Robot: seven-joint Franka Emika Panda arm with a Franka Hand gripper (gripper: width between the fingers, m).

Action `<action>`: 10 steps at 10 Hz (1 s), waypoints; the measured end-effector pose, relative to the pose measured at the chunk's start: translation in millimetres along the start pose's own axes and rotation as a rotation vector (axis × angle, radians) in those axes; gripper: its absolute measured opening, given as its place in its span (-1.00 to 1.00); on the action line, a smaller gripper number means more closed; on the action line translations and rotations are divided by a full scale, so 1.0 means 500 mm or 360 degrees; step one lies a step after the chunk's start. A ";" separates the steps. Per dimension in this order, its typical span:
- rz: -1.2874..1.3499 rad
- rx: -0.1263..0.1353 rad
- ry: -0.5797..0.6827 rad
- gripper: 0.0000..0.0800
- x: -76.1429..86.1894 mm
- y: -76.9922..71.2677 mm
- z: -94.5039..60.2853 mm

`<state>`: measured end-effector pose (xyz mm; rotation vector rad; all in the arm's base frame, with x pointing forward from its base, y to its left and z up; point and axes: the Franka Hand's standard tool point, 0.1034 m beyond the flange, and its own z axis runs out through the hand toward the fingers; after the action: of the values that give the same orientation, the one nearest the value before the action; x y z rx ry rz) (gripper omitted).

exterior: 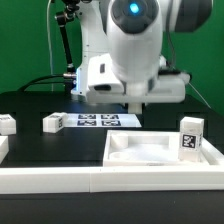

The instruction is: Assemble square table

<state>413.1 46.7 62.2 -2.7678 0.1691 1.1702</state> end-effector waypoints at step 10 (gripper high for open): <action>-0.0100 -0.0013 0.0975 -0.27 0.022 0.023 -0.184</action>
Offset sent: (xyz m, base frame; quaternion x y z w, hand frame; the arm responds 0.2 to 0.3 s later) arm 0.0000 0.0000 0.0000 0.0000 0.1938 0.0000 0.9810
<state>483.7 19.8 117.1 -3.0175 0.1320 0.2774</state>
